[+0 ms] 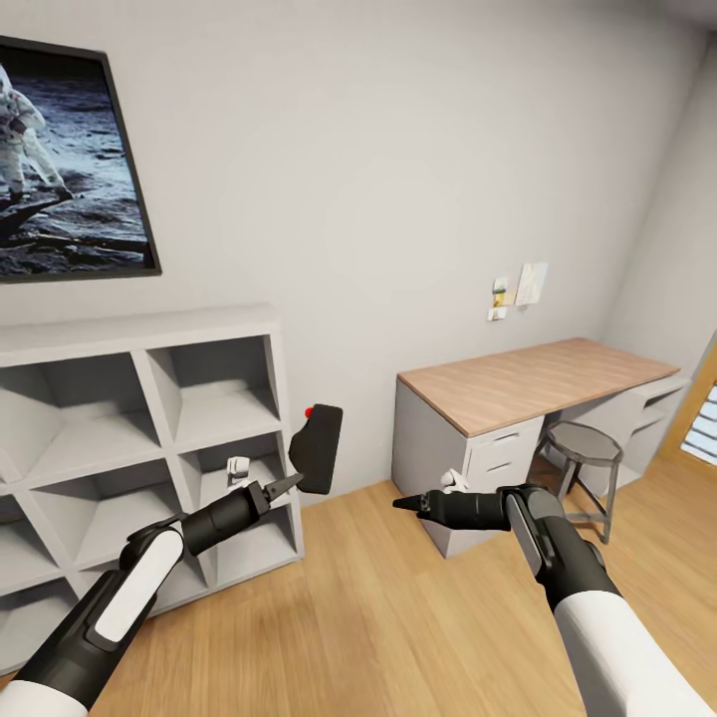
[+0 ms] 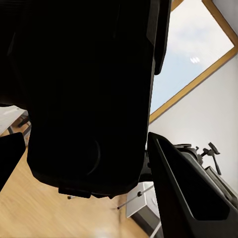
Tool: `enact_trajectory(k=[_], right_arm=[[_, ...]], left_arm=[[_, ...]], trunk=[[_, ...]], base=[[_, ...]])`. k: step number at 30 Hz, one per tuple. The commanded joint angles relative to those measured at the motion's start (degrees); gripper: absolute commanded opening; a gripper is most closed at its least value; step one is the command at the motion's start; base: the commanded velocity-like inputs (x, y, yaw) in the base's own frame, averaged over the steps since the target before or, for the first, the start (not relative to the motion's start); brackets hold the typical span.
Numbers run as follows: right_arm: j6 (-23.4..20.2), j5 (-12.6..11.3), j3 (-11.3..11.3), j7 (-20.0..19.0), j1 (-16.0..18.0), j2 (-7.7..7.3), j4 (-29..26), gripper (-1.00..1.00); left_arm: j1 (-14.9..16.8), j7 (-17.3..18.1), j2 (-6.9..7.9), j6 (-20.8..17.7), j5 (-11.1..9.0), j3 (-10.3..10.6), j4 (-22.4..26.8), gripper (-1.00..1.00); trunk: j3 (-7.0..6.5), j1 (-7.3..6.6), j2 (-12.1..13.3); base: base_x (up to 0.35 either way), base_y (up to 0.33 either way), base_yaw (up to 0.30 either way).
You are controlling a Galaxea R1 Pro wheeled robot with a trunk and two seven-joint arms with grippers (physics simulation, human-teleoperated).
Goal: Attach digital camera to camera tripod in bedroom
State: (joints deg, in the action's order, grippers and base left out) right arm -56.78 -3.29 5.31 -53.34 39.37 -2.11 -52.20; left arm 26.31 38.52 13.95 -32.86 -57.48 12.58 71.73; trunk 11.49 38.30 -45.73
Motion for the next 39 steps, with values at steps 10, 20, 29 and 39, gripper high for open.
enact_trajectory(k=[10, 20, 29, 39], right_arm=[[-0.4, -0.4, 0.1, 0.1, 0.1, 0.00, 0.1, 1.00], [-0.4, -0.4, 0.1, 0.2, 0.1, 0.00, 0.1, 1.00], [-0.4, -0.4, 0.1, 0.4, 0.1, 0.00, 0.1, 1.00], [-0.4, -0.5, 0.1, 3.0, 0.1, 0.05, 0.1, 1.00]], left_arm=[[0.1, 0.0, 0.04, -0.4, -0.6, 0.0, -1.3, -1.00], [0.1, 0.0, 0.10, -0.4, -0.8, -0.1, -1.8, -1.00], [0.1, 0.0, 0.11, -0.4, -0.8, -0.2, -1.9, -1.00], [0.1, -0.1, 0.11, -0.4, -0.8, -0.4, -5.5, -1.00]], trunk=[[-1.71, -2.19, 4.0], [-3.51, -4.39, 8.0], [-5.13, -6.36, 11.6], [-6.92, -8.56, 15.6]], base=[[0.000, 0.000, 0.000], [0.000, 0.000, 0.000], [0.000, 0.000, 0.000], [0.000, 0.000, 0.000]])
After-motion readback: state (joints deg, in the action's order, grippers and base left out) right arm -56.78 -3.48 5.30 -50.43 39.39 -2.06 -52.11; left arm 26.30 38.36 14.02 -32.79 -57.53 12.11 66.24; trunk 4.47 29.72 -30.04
